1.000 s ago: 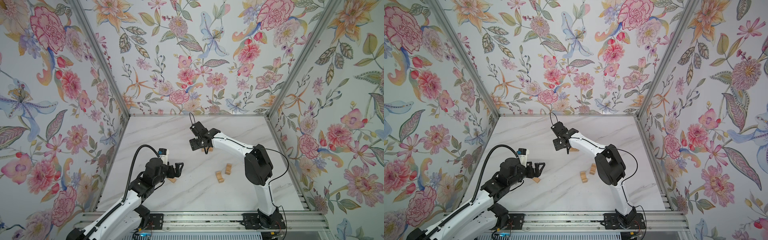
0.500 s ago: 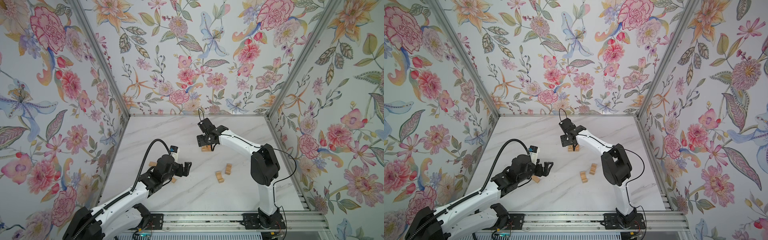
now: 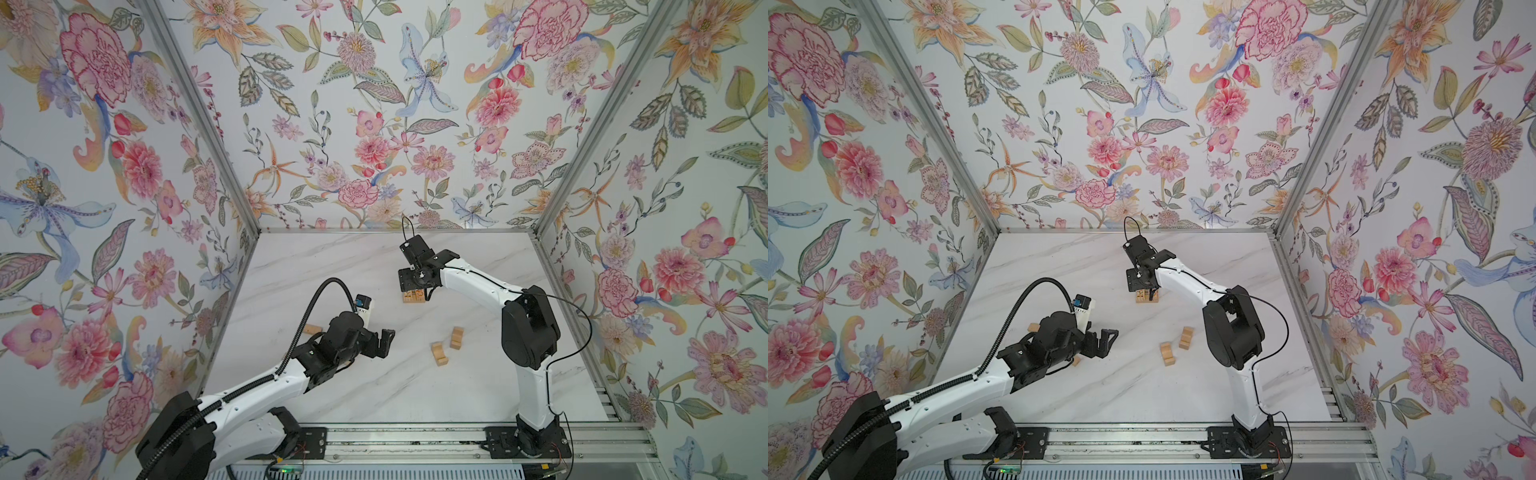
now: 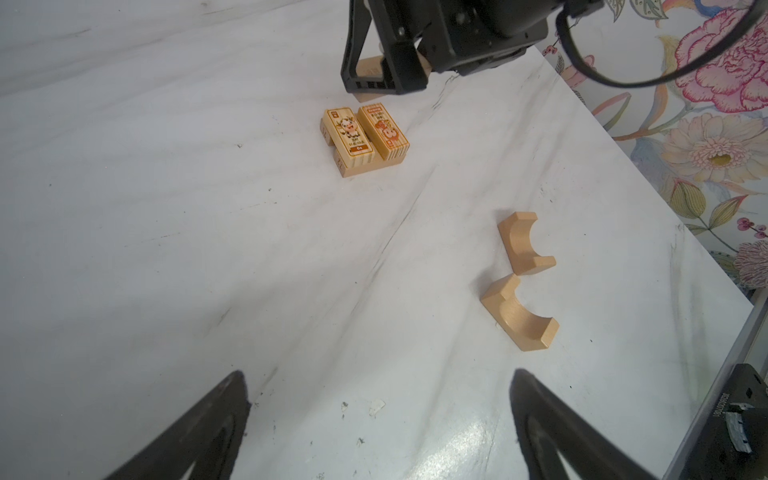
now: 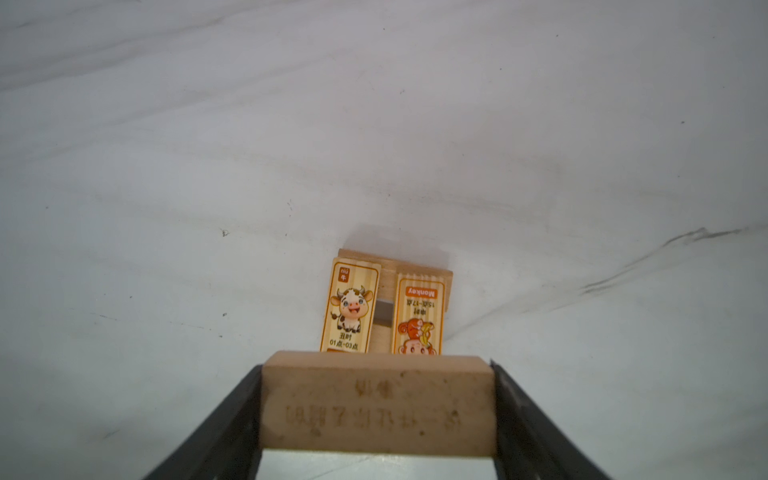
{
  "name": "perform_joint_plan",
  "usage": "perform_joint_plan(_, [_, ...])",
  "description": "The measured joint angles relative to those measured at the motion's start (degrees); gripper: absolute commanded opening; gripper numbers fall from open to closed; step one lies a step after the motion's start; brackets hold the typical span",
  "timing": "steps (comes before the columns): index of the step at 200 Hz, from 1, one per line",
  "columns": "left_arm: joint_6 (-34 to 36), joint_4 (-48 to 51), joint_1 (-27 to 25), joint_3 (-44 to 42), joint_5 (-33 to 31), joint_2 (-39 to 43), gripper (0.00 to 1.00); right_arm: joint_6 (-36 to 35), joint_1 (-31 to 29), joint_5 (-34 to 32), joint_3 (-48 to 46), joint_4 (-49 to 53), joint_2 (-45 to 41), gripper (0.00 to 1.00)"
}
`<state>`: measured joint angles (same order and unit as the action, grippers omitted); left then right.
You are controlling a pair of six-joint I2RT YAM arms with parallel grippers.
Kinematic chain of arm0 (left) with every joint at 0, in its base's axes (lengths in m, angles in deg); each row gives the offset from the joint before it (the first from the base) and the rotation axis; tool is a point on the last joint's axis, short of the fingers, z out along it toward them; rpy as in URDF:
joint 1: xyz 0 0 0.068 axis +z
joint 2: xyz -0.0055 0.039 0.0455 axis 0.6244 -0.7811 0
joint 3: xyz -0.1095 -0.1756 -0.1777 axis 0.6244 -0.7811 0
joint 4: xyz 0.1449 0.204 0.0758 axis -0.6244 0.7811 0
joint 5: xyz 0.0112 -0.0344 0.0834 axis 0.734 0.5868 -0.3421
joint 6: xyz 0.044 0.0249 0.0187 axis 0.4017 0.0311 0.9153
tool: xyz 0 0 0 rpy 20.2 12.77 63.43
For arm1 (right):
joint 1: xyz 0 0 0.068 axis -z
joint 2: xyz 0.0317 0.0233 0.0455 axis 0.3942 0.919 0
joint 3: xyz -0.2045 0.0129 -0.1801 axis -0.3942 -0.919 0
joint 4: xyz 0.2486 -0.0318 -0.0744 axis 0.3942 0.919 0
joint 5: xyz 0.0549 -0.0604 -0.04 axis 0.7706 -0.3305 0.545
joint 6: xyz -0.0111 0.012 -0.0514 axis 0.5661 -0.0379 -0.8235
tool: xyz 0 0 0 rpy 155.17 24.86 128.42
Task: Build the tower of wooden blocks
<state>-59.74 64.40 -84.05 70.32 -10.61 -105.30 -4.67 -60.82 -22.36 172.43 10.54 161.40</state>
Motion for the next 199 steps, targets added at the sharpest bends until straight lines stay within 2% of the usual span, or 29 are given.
perform_joint_plan(199, [0.02,-0.31,0.0,0.72,-1.9,-1.38,0.99,0.68,2.71,1.81,0.92,-1.9,5.9,0.73])
